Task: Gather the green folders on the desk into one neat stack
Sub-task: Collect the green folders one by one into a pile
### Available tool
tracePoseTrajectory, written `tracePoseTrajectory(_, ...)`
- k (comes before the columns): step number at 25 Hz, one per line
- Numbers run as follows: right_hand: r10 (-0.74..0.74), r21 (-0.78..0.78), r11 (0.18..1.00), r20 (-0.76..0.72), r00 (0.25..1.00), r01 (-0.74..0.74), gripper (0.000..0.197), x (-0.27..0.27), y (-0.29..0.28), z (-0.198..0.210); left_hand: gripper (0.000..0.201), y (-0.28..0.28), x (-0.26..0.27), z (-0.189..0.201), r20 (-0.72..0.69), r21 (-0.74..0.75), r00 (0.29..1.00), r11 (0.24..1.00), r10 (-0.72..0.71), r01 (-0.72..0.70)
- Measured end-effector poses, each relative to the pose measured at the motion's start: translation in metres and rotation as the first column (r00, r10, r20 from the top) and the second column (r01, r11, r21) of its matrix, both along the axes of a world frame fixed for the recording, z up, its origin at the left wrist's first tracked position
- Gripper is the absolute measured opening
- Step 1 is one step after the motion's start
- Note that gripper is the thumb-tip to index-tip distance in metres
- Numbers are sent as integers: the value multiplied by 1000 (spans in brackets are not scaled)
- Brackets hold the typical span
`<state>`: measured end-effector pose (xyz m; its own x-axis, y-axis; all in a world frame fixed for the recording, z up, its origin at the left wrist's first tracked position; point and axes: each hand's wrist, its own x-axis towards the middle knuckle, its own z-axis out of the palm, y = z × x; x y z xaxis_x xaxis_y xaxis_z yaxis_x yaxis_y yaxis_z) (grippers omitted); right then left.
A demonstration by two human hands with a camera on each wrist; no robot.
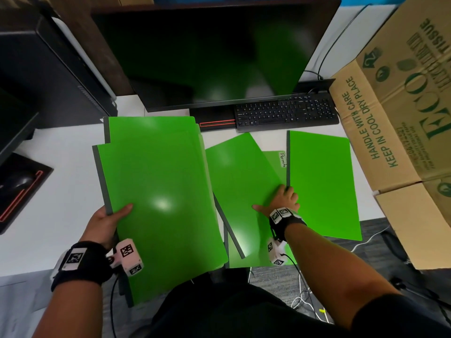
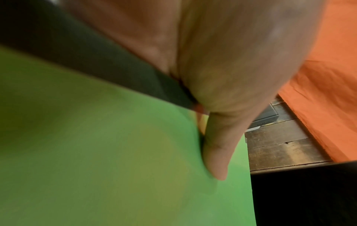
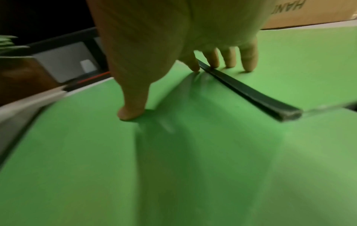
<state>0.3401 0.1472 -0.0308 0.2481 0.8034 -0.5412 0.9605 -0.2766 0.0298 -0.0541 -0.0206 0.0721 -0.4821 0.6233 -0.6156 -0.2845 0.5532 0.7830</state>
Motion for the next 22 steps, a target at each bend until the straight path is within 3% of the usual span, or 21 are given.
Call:
tracePoseTrajectory(2, -36, -55, 998, 35, 999, 38, 140, 13, -2, -3, 39, 0, 1, 5, -13, -5, 1000, 1000, -23, 23)
tracePoseTrajectory(5, -79, -27, 996, 105, 991, 82, 149, 31, 2, -3, 20, -1, 6, 14, -12, -10, 1000, 1000, -23, 23)
tracePoseTrajectory(8, 1, 21, 1000, 110, 994, -3, 148, 17, 10, 4, 10, 5, 18, 26, 3, -7, 1000, 1000, -9, 9)
tracePoseTrajectory(15, -267, -34, 963, 35, 963, 268, 132, 0, 27, 7, 13, 13, 9, 12, -23, 15, 999, 999, -47, 47)
tracePoseTrajectory(18, -316, -52, 948, -34, 948, 314, 129, 13, 29, -5, 31, 15, 9, 6, 1, 21, 999, 999, -46, 46)
tracePoseTrajectory(20, -375, -115, 926, -148, 915, 360, 119, 21, 30, -4, 36, 15, 10, 3, 27, 36, 999, 999, -27, 26)
tracePoseTrajectory(22, -407, -123, 913, -291, 866, 388, 88, 24, 30, 5, 37, 18, 12, 8, 40, 22, 999, 1000, -16, 15)
